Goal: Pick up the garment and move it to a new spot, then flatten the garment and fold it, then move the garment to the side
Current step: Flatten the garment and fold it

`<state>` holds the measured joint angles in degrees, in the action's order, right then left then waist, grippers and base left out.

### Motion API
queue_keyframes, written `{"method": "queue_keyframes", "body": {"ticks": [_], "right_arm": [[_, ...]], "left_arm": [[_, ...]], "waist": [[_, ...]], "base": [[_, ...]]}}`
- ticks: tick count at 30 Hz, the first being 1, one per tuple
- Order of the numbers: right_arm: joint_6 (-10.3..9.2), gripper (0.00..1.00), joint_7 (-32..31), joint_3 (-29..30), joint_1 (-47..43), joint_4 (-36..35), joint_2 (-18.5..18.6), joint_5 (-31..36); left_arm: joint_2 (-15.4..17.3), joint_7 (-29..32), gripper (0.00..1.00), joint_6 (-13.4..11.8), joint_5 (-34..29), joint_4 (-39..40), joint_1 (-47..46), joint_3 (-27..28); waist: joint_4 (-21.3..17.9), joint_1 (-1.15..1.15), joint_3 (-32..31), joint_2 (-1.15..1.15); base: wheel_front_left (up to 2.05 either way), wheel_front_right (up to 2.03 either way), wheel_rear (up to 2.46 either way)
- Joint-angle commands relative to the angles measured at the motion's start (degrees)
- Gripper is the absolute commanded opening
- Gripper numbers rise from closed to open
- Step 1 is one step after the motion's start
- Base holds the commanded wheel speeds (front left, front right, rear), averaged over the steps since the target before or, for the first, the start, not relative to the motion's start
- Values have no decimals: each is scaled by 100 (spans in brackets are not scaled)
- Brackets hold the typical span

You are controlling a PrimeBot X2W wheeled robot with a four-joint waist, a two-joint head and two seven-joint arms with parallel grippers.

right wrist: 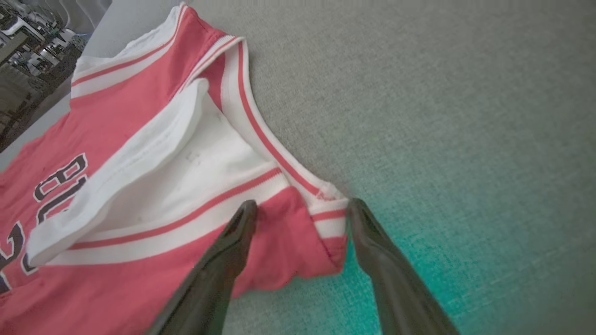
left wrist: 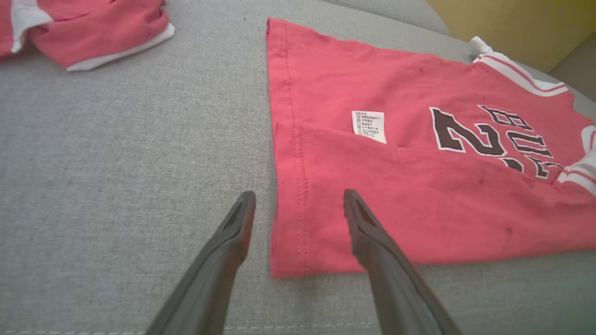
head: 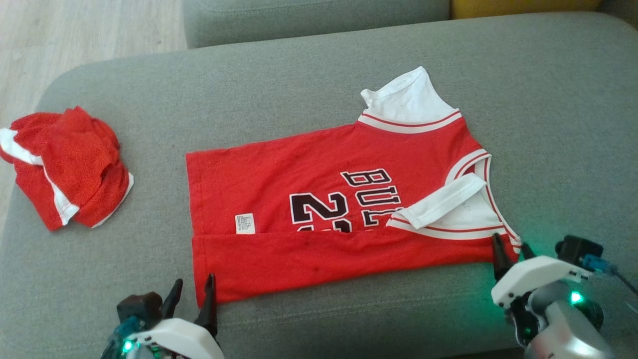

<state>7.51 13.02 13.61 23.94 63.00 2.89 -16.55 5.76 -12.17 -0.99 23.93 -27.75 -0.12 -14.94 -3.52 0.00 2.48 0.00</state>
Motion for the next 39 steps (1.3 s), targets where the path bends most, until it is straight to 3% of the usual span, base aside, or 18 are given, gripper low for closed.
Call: {"method": "queue_keyframes", "body": {"ticks": [1,6,12,14,20,25,39], "right_arm": [[-2,100,7,-203,100,-274,-2,-64],[-2,100,113,-625,72,-1062,-2,-27],[-2,100,191,-1079,-588,-3228,-2,389],[-2,100,194,-1328,-1006,-4255,-2,616],[-2,100,196,-1573,-1649,-5602,-2,1280],[-2,100,196,-1713,-1950,-5992,-2,1523],[-2,100,197,-1795,-1924,-6150,-2,1489]], "left_arm": [[109,-76,100,-35,-4,238,-162,169],[81,-233,100,-89,30,609,-175,391],[-80,-280,100,-116,-158,1689,-122,907],[-163,-281,100,-79,-293,2029,-34,1044],[-241,-282,100,-21,-566,2209,55,1090],[-271,-282,100,28,-661,2085,71,1034],[-287,-283,100,91,-748,1583,-192,984]], "waist": [[4,0,19,0],[-13,0,-8,0],[20,0,-25,0],[24,0,-14,0],[14,0,53,0],[28,0,116,0],[-35,0,299,0]], "base": [[0,0,0],[0,0,0],[0,0,0],[0,0,0],[0,0,0],[0,0,0],[0,0,0]]}}
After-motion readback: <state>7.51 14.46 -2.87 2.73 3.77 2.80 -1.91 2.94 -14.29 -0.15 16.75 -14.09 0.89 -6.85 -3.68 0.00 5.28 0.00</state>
